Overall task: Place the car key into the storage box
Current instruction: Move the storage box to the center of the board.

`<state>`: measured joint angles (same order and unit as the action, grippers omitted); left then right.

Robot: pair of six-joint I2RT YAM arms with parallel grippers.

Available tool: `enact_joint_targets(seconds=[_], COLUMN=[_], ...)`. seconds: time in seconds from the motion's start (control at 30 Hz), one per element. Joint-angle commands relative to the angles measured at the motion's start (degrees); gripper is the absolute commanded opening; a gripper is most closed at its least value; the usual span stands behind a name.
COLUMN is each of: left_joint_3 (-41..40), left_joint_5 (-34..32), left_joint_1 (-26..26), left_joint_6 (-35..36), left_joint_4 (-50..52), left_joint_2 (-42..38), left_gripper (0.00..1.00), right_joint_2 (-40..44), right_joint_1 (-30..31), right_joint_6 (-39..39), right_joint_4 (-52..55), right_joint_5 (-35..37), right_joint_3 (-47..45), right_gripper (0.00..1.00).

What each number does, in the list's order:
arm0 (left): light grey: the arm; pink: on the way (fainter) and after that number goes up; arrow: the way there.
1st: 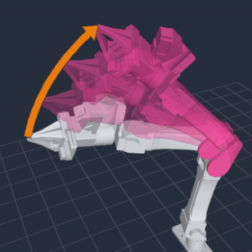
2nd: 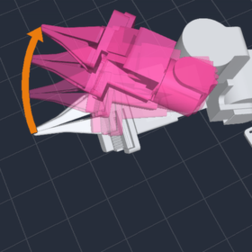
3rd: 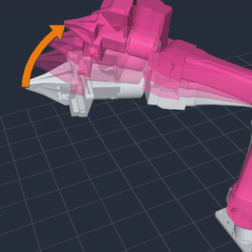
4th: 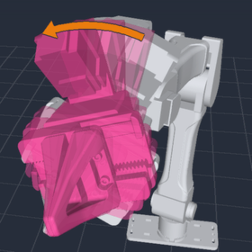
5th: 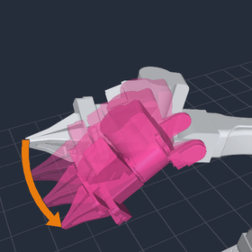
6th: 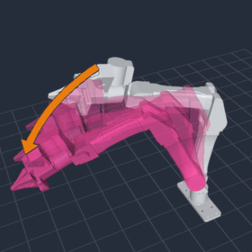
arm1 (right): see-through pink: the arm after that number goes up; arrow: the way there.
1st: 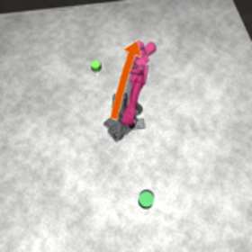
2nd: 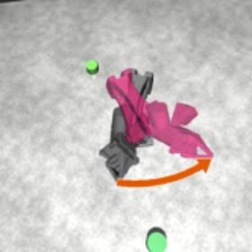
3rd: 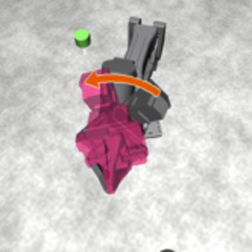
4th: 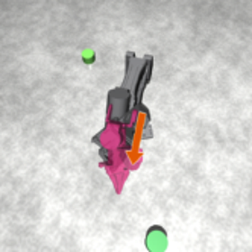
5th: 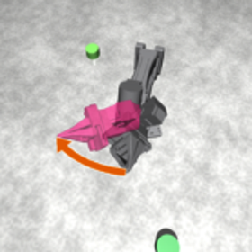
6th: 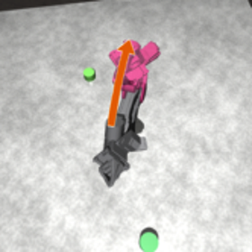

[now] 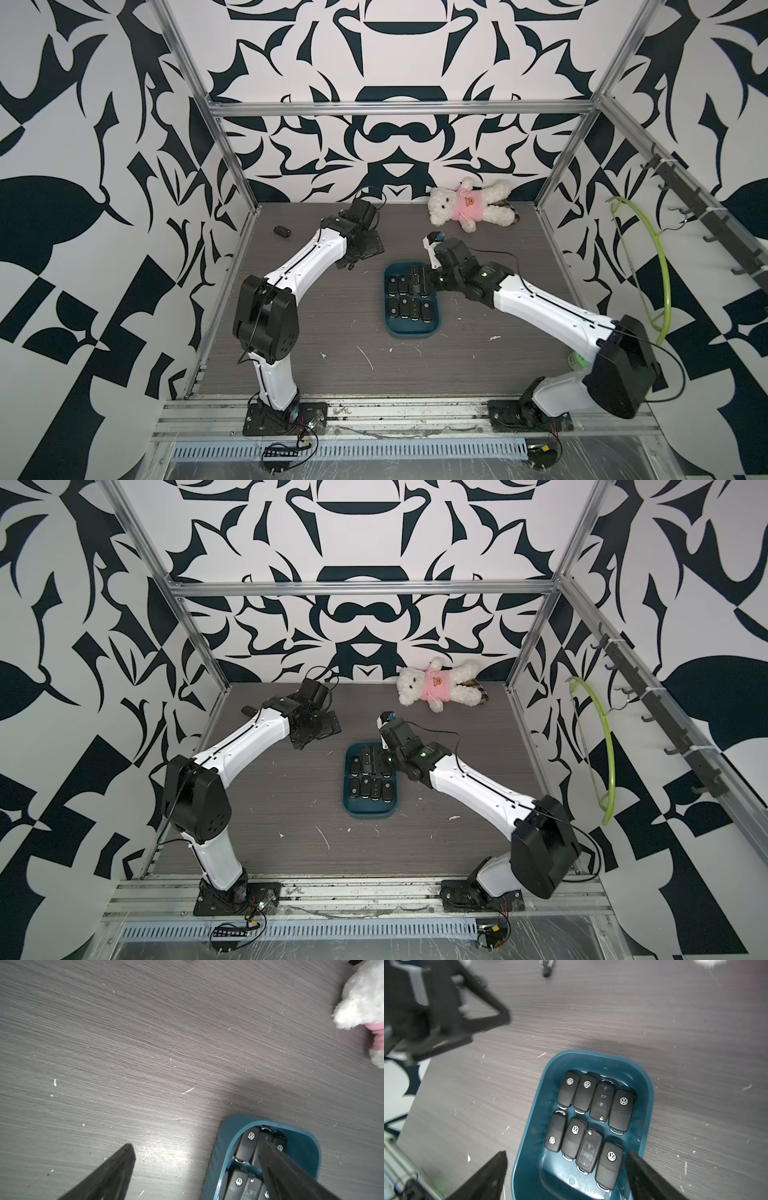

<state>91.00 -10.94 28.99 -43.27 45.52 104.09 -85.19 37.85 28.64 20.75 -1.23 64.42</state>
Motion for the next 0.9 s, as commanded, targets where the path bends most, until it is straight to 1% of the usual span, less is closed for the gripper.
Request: enact_joint_targets(seconds=[0.0,0.07,0.13,0.2,0.27,0.37,0.47,0.53,0.7,0.87], left_joint_3=[-1.0,-1.5,-2.3,-3.0,-3.2,-3.5,-4.4,-5.1,-6.7,-7.7], left_joint_5=[2.0,2.2,2.7,3.5,4.1,4.3,4.3,4.3,4.3,4.3], left_joint_1=[-0.2,-0.7,-1.1,-1.5,-1.7,-1.7,-1.8,-1.8,-1.8,-1.8], left_joint_6=[1.9,2.1,2.1,1.9,1.7,1.5,1.3,1.1,0.5,0.1], left_joint_4=[-0.7,-0.6,-1.3,-2.0,-2.2,-2.2,-2.3,-2.4,-2.8,-2.3], left_joint_2=[-1.4,-1.5,-2.0,-2.3,-2.4,-2.5,-2.9,-3.3,-4.5,-5.3], left_gripper=[0.99,0.99,0.99,0.99,0.99,0.99,0.99,0.99,0.99,0.99], right_joint_2=[-2.3,-3.8,-5.4,-7.2,-9.1,-10.8,-12.1,-12.6,-12.4,-11.9], right_joint_1=[-3.0,-3.9,-4.7,-5.6,-6.0,-5.9,-6.0,-6.0,-4.8,-3.1], right_joint_6=[1.3,1.2,1.2,1.1,0.9,0.5,0.4,0.4,1.1,1.4], right_joint_4=[2.9,4.0,5.7,6.2,6.1,5.7,5.9,6.4,6.5,6.4], right_joint_5=[2.2,3.9,5.3,4.5,3.2,2.1,2.1,2.0,1.9,1.8], right_joint_3=[2.5,3.1,3.8,3.8,3.9,4.0,4.0,3.9,2.5,0.7], right_gripper=[0.79,0.72,0.68,0.62,0.53,0.44,0.41,0.37,0.30,0.17])
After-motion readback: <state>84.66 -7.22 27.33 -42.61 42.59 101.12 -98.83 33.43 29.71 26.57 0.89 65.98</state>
